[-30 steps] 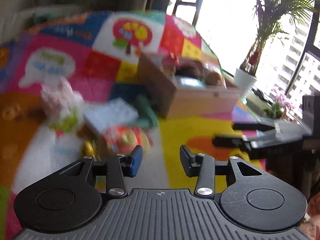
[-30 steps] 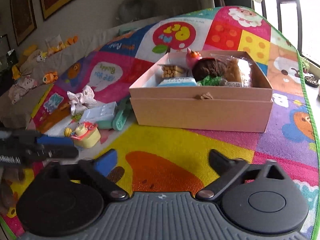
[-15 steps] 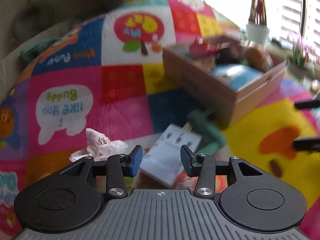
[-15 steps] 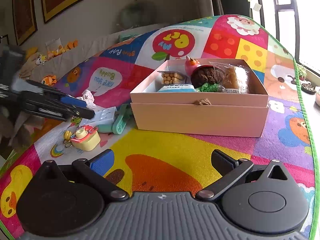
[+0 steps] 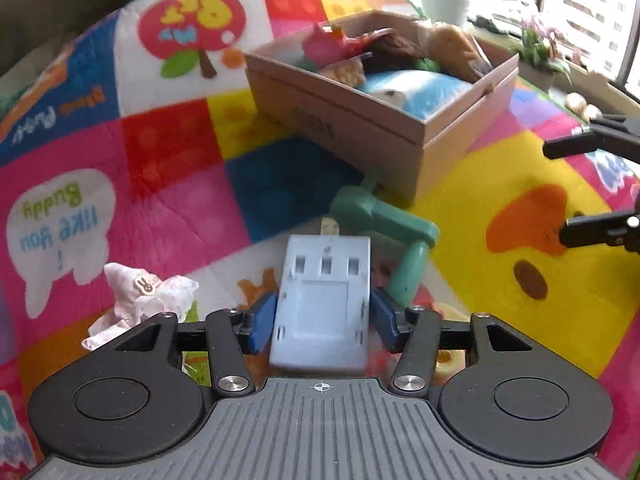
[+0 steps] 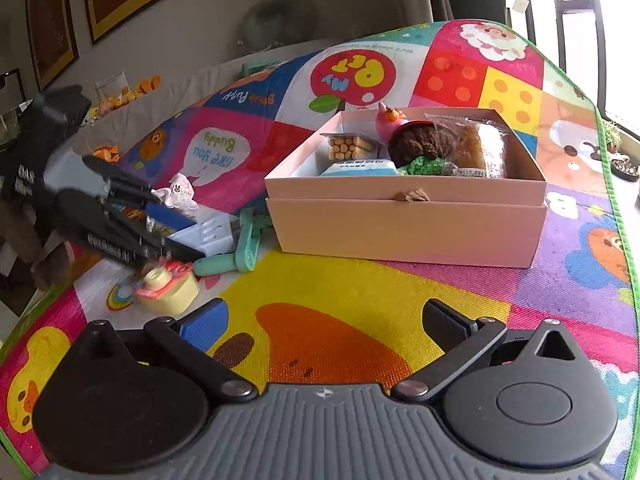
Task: Organize objects
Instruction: 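Grasp the white plastic block with the left tool while the right grasps the yellow Hello Kitty toy, then lower the block and yellow toy into the pink box while both tools open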
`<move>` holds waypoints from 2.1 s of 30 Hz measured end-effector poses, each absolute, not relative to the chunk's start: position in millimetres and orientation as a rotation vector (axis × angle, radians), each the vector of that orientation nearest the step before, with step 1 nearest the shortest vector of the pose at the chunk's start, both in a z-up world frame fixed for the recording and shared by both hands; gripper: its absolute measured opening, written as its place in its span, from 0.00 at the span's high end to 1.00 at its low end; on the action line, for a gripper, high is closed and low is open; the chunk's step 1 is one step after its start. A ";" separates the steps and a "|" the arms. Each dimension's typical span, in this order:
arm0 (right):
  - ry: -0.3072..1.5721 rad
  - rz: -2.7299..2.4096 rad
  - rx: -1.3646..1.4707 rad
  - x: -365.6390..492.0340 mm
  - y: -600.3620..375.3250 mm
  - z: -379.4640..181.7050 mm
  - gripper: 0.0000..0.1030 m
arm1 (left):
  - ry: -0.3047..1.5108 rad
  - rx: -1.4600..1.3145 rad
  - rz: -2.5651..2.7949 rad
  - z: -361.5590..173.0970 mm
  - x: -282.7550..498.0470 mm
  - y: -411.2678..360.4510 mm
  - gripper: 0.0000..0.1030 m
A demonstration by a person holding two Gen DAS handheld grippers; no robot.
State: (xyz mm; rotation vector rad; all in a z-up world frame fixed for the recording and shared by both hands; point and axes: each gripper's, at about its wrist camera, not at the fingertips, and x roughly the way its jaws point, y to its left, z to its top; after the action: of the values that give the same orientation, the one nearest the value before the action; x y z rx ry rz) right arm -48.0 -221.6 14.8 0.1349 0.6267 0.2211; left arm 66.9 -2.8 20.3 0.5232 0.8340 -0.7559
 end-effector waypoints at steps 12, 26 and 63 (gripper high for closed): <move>0.649 0.212 0.136 -45.4 -222.2 13.6 0.00 | 0.857 0.047 -0.562 14.8 74.4 29.3 0.49; 0.727 0.298 0.048 -40.4 -186.1 16.0 0.00 | 0.641 -0.270 -0.268 42.6 -56.3 131.6 0.49; 0.432 0.168 0.154 -125.0 -272.3 95.5 0.45 | 0.786 -0.088 -0.518 41.0 -68.2 -4.6 0.49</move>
State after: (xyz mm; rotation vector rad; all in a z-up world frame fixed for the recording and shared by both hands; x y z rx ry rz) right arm -125.0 -272.3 95.5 0.1545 0.4317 0.1684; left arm -68.2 -4.6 41.0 -0.0878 0.7864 -0.5181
